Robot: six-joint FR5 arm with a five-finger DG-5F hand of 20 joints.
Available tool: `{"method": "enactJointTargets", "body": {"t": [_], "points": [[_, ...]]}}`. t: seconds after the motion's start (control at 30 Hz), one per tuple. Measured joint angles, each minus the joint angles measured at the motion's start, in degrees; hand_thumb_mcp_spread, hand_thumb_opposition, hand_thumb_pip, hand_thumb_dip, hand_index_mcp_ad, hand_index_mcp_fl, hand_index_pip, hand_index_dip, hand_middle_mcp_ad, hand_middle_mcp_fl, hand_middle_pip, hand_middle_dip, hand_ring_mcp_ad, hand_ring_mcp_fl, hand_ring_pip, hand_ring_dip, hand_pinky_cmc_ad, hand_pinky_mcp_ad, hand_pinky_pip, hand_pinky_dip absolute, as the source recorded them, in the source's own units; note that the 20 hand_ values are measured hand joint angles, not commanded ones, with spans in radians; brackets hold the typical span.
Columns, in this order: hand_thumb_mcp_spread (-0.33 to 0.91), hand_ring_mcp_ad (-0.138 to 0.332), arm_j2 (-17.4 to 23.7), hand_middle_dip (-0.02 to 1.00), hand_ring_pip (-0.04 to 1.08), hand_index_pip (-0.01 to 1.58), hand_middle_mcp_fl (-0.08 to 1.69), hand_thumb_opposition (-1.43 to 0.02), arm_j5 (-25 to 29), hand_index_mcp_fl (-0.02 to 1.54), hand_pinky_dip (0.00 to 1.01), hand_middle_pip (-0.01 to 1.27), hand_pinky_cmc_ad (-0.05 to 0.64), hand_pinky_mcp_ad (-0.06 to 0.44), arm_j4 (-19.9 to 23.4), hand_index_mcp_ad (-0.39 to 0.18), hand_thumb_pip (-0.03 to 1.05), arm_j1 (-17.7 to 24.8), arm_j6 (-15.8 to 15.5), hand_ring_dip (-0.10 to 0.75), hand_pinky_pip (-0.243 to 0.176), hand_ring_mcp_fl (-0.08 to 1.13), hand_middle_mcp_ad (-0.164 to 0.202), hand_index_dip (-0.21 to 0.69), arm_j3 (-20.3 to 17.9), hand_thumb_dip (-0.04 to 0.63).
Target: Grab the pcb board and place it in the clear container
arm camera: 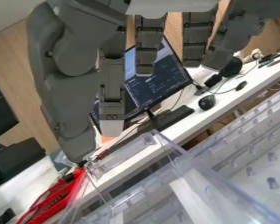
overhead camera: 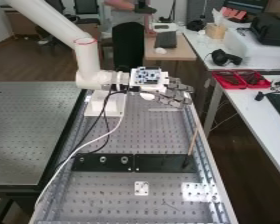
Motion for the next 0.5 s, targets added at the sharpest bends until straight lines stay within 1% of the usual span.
{"method": "enactJointTargets", "body": {"t": [0.07,0.1,0.2,0.3,0.33,0.4,0.43,0.47,0.5], "points": [[0.63,0.208,0.9,0.17,0.1,0.98,0.12,-0.82,-0.1,0.52,0.2,0.13,0.344,0.18,0.0,-0.152,0.35,-0.3,-0.3,0.075,-0.044,0.08,-0.009,0.232,-0.6,0.206],[0.63,0.211,1.9,0.17,0.1,0.98,0.12,-0.82,-0.1,0.52,0.2,0.13,0.344,0.175,-0.1,-0.152,0.35,-0.6,-0.6,0.075,-0.044,0.07,-0.012,0.232,-1.2,0.209],[0.63,0.201,4.9,0.17,0.1,0.98,0.12,-0.82,-0.4,0.52,0.2,0.13,0.344,0.169,-0.4,-0.152,0.35,-1.6,-1.6,0.075,-0.044,0.07,-0.012,0.232,-3.1,0.206],[0.62,0.199,8.7,0.17,0.1,0.93,0.12,-0.82,-0.7,0.51,0.2,0.13,0.34,0.168,-1.3,-0.152,0.34,-2.8,-3.2,0.075,-0.044,0.06,-0.012,0.232,-5.5,0.206],[0.62,0.201,9.1,0.17,0.1,0.91,0.12,-0.82,-0.8,0.51,0.2,0.13,0.34,0.169,-1.6,-0.152,0.34,-2.9,-3.4,0.075,-0.044,0.07,-0.012,0.232,-5.7,0.206],[0.6,0.201,11.8,0.17,0.1,0.88,0.12,-0.81,-1.2,0.51,0.2,0.13,0.34,0.166,-2.9,-0.152,0.34,-3.8,-4.3,0.075,-0.044,0.07,-0.012,0.232,-7.3,0.209],[0.59,0.201,13.2,0.17,0.1,0.84,0.12,-0.79,-1.4,0.5,0.2,0.13,0.34,0.169,-3.6,-0.152,0.33,-4.3,-4.9,0.075,-0.044,0.07,-0.012,0.23,-8.2,0.211],[0.57,0.201,13.9,0.17,0.1,0.81,0.12,-0.79,-1.4,0.51,0.2,0.13,0.34,0.169,-3.9,-0.152,0.3,-4.5,-5.2,0.075,-0.044,0.07,-0.012,0.234,-8.6,0.211],[0.58,0.195,15.3,0.17,0.1,0.79,0.12,-0.79,-1.4,0.51,0.2,0.13,0.34,0.166,-4.5,-0.152,0.28,-4.9,-6.0,0.075,-0.044,0.07,-0.01,0.234,-9.5,0.204]]}}
